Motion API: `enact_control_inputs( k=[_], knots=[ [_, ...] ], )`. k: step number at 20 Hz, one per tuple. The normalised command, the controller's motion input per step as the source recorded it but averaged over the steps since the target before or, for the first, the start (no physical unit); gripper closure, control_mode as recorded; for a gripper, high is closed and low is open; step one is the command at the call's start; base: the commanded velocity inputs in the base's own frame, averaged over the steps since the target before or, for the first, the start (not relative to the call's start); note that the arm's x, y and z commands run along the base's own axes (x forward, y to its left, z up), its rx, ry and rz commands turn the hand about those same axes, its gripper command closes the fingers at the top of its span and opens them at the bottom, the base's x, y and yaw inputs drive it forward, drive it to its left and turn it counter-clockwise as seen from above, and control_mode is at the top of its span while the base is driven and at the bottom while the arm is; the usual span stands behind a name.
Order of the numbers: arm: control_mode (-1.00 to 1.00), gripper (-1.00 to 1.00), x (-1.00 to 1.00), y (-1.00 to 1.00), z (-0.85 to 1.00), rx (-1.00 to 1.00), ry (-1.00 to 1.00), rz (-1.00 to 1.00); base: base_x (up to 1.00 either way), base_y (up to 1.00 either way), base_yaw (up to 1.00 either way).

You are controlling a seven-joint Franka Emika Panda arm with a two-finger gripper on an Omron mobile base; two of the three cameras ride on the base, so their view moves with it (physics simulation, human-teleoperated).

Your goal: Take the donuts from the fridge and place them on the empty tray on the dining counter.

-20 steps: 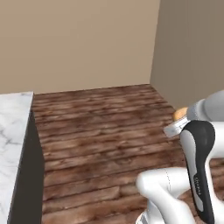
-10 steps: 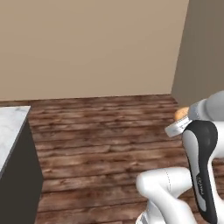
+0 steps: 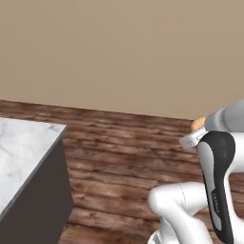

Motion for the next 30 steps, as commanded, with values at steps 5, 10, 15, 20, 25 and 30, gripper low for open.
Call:
enact_control_inputs(
  k=[5,10,15,20,25,30],
  knots=[
    [1.0,1.0,0.0,0.0,0.0,0.0,0.0,0.0,1.0,-0.33,0.71],
    [1.0,1.0,0.0,0.0,0.0,0.0,0.0,0.0,1.0,-0.64,0.64],
    [1.0,1.0,0.0,0.0,0.0,0.0,0.0,0.0,1.0,-0.78,0.58],
    [1.0,1.0,0.0,0.0,0.0,0.0,0.0,0.0,1.0,-0.86,0.54],
    [1.0,1.0,0.0,0.0,0.0,0.0,0.0,0.0,1.0,-0.87,0.53],
    [1.0,1.0,0.0,0.0,0.0,0.0,0.0,0.0,1.0,-0.89,0.53]
  ],
)
